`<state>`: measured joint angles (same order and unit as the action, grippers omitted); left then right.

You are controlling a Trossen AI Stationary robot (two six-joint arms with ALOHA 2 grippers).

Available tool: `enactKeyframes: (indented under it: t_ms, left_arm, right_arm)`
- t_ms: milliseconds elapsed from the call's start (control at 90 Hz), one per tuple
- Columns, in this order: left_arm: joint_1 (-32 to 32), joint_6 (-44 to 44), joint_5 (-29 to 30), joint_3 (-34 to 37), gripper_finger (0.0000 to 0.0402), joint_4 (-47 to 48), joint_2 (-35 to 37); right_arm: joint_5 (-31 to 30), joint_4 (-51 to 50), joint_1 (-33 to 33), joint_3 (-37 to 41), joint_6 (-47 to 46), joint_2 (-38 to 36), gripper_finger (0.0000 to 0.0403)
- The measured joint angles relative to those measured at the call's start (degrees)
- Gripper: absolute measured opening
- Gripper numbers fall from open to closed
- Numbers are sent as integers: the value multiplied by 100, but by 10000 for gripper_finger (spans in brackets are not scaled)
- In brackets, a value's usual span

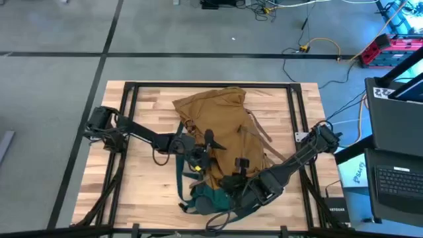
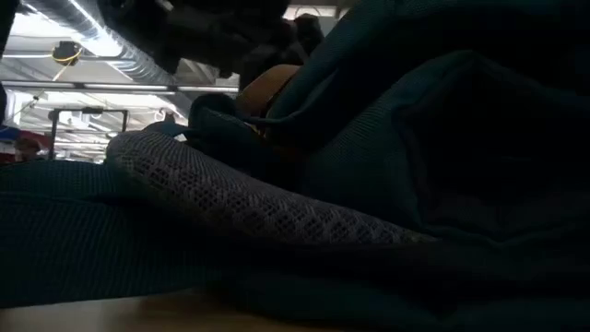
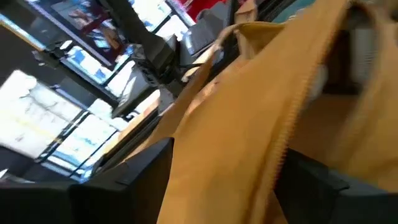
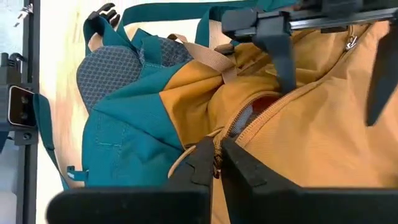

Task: Unpack backpack
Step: Open the brown backpack

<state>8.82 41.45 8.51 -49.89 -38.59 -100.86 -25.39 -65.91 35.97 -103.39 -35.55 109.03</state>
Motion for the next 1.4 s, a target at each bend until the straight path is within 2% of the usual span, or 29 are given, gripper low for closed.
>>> enactKeyframes:
  t_ms: [156,433,600,656,889,1111,1400]
  left_arm:
    - [11,328,527,-2,237,-5,8]
    - [17,299,564,-2,184,256,13]
    - [20,274,564,0,38,395,13]
    - [20,298,581,0,14,379,13]
    - [20,854,1218,-28,0,-68,15]
    - [90,1167,1312,-148,0,-146,41]
    - [219,1308,1599,-228,0,-75,43]
  right_arm:
    - [9,3,0,0,-2,0,0]
    - [15,4,0,0,0,0,0]
    - [17,3,0,0,2,0,1]
    - [23,3,0,0,2,0,3]
    - [295,80,0,0,-3,152,5]
    - [462,124,0,0,94,449,5]
    - [443,95,0,0,138,470,5]
